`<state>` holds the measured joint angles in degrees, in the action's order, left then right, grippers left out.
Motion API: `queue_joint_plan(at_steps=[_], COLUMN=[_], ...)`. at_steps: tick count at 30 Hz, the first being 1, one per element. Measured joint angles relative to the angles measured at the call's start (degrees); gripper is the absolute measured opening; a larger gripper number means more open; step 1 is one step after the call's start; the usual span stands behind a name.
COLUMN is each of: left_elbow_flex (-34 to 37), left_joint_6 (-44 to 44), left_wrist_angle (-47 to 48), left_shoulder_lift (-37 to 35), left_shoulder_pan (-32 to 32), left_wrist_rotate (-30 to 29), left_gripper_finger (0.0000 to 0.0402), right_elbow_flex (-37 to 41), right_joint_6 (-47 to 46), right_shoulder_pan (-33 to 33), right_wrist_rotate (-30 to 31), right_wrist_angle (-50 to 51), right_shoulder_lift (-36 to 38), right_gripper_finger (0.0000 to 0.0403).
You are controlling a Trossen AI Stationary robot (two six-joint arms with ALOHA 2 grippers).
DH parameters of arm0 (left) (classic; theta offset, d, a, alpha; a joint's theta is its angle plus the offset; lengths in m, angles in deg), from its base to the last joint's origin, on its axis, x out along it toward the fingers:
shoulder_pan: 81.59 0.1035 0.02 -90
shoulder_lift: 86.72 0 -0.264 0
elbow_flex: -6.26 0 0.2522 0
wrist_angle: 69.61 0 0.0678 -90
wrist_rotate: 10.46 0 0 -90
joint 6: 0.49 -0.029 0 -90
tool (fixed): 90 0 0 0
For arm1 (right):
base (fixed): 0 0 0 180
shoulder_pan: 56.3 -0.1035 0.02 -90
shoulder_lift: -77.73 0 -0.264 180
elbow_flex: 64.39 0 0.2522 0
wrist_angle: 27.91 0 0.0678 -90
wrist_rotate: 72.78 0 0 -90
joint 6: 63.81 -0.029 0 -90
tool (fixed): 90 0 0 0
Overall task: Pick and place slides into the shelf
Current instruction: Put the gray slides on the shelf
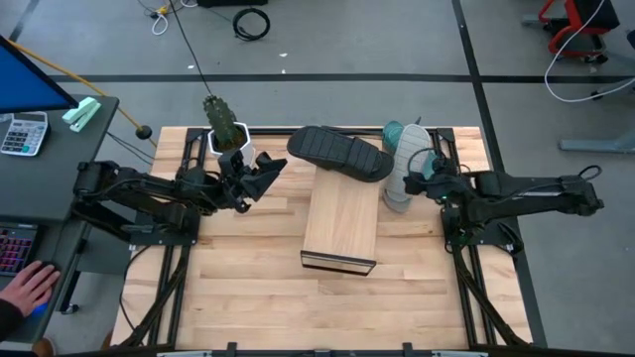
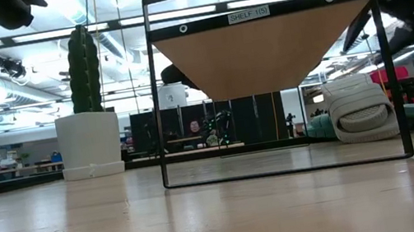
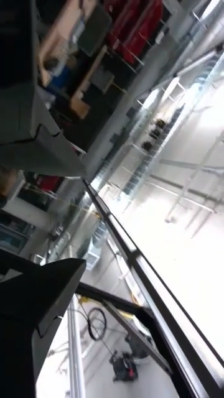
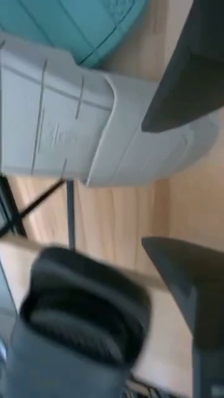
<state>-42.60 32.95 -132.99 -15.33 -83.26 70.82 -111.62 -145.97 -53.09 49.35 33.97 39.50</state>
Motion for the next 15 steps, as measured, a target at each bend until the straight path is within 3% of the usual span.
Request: queue_joint_plan(at_steps=[6,15], left_elbow_flex=[-0.01,-0.01], left_joint_6=[1.58,2.39], left_wrist_angle=[0.11,0.31], left_shoulder_lift=[-0.41,-0.37], left_shoulder_pan=[-0.01,-0.01], left_wrist_rotate=[2.22,3.07], left_gripper_finger=[0.0234,0.023], right_elbow_flex=[0.01,-0.01], right_joint_6=[-2.12,-3.31], right_shoulder_pan=[5.58,13.36], right_wrist_rotate=[2.46,7.62], right_wrist_angle=[0.02,1.07], right_shoulder_lift=[-6.0,-7.15], right_gripper_finger=[0.0364,0.0364])
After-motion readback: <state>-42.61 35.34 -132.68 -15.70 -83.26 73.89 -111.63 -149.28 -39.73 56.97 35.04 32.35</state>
